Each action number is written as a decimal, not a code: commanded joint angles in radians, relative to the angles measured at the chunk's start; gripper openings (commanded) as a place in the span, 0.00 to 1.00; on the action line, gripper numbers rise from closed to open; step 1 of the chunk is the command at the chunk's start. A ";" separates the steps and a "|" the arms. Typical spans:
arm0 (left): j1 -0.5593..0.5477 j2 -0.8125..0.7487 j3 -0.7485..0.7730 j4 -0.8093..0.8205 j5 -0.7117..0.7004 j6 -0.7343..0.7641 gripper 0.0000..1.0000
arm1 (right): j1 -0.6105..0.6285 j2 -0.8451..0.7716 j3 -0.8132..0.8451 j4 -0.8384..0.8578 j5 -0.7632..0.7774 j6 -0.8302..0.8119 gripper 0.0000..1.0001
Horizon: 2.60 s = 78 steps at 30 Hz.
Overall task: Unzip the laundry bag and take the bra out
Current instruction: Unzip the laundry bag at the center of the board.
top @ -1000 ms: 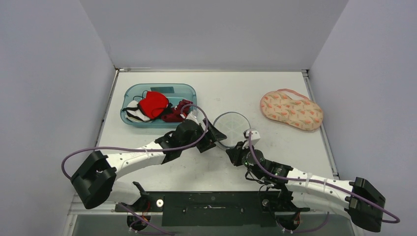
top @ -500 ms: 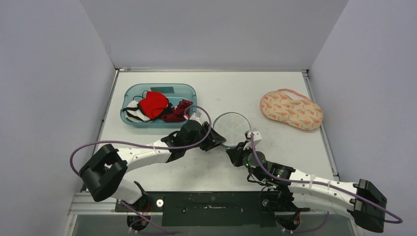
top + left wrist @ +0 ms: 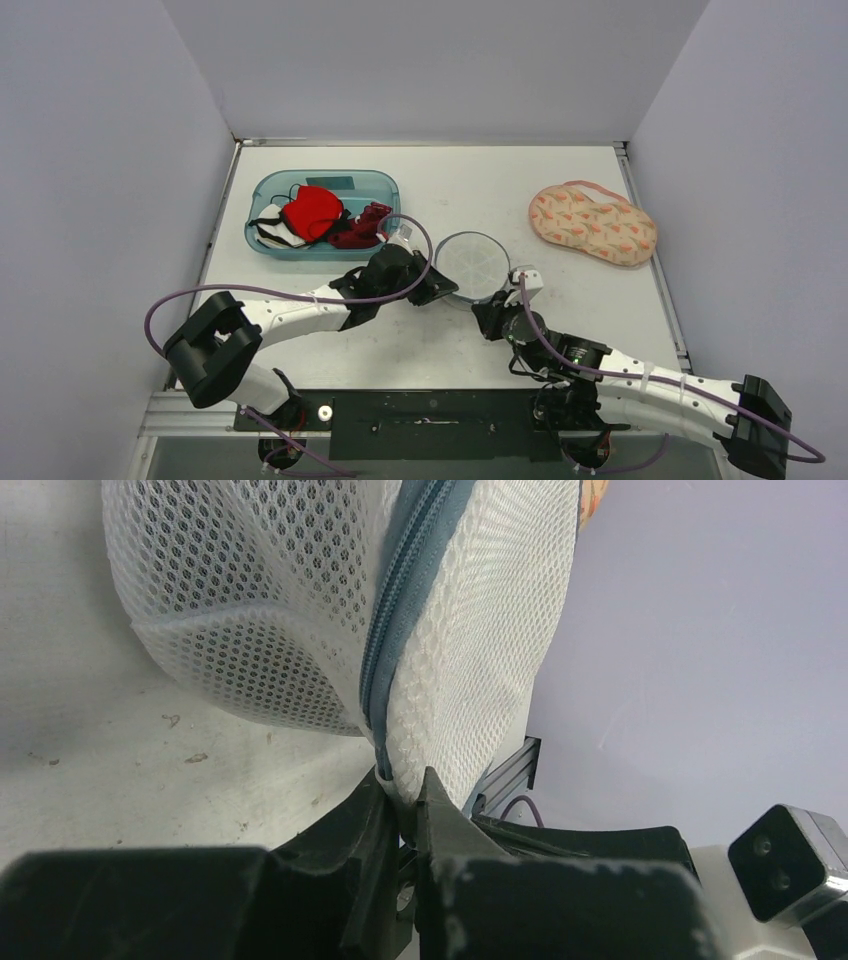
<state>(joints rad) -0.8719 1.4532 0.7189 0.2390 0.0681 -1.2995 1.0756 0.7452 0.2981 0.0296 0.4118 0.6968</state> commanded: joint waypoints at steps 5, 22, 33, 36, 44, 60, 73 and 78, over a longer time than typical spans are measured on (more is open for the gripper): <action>0.019 -0.028 0.017 0.028 0.032 0.062 0.00 | 0.007 -0.080 0.042 -0.225 0.203 0.091 0.05; 0.182 0.025 0.209 -0.146 0.239 0.308 0.09 | 0.042 -0.093 0.009 -0.062 0.116 -0.008 0.05; 0.162 -0.148 0.089 -0.273 0.128 0.238 0.96 | 0.046 -0.006 0.025 0.044 0.090 -0.020 0.05; 0.110 -0.220 0.023 -0.226 0.092 0.147 0.96 | 0.047 0.030 0.034 0.076 0.074 -0.026 0.05; -0.043 -0.227 -0.001 -0.176 -0.029 -0.003 0.99 | 0.050 0.107 0.061 0.136 0.037 -0.047 0.05; 0.002 -0.096 -0.003 -0.004 -0.006 -0.044 0.43 | 0.076 0.113 0.064 0.136 -0.013 -0.073 0.05; 0.040 -0.128 -0.035 0.017 0.041 -0.001 0.00 | 0.064 0.049 0.064 -0.023 0.133 -0.030 0.05; 0.067 -0.131 -0.042 0.019 0.081 0.016 0.00 | 0.036 0.012 0.059 -0.087 0.175 -0.006 0.05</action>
<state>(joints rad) -0.8326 1.3594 0.6788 0.2020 0.1131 -1.3193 1.1362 0.8001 0.3271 0.0116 0.5030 0.6670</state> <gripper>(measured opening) 0.050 0.062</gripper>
